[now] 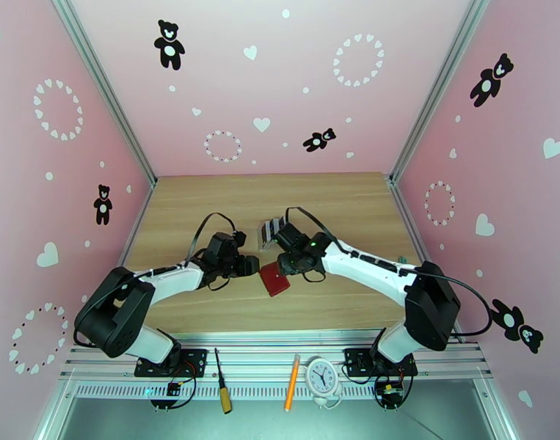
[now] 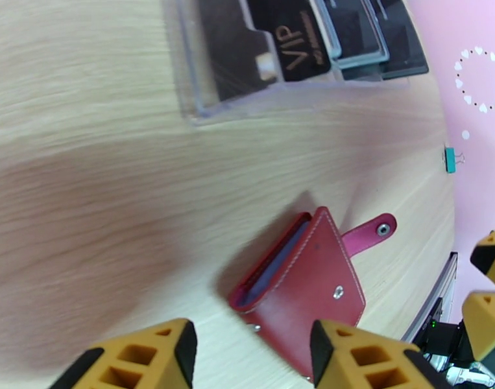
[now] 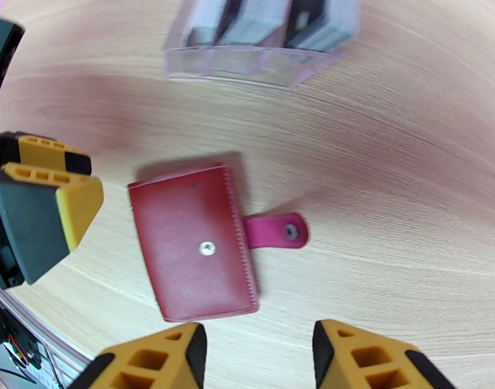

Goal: Put the credit cards into the card holder

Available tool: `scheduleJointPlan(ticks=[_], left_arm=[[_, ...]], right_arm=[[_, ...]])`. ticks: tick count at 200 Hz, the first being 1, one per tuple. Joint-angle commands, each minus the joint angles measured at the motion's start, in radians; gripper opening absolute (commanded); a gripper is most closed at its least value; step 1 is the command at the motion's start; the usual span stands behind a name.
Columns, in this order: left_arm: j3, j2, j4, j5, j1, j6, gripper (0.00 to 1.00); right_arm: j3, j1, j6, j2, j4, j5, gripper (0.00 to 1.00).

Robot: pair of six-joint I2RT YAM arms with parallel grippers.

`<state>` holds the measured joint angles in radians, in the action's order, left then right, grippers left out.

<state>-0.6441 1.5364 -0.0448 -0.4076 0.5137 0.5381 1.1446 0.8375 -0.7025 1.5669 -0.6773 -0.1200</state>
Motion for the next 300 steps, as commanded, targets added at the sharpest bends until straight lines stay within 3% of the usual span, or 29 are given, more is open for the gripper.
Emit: scheduleJointPlan(ticks=[1,38,137,186,221,300], left_arm=[[-0.038,0.033,0.011,-0.035,0.026,-0.029,0.53],[-0.075,0.081,0.041,-0.048,0.054,-0.050,0.53],[-0.145,0.166,0.094,-0.034,0.075,-0.069,0.53],[-0.201,0.212,0.110,-0.039,0.091,-0.077,0.53],[-0.216,0.223,0.113,-0.039,0.103,-0.078,0.53],[-0.178,0.145,0.117,0.022,0.104,-0.085,0.52]], right_arm=[[-0.050,-0.037,0.005,-0.049,0.050,0.061,0.49],[-0.119,-0.099,0.006,-0.061,0.132,0.159,0.49],[-0.170,-0.186,0.018,0.013,0.244,0.277,0.47],[-0.185,-0.190,0.009,0.031,0.263,0.283,0.43],[-0.212,-0.190,-0.014,0.025,0.276,0.276,0.32],[-0.270,-0.192,-0.052,-0.057,0.269,0.252,0.32]])
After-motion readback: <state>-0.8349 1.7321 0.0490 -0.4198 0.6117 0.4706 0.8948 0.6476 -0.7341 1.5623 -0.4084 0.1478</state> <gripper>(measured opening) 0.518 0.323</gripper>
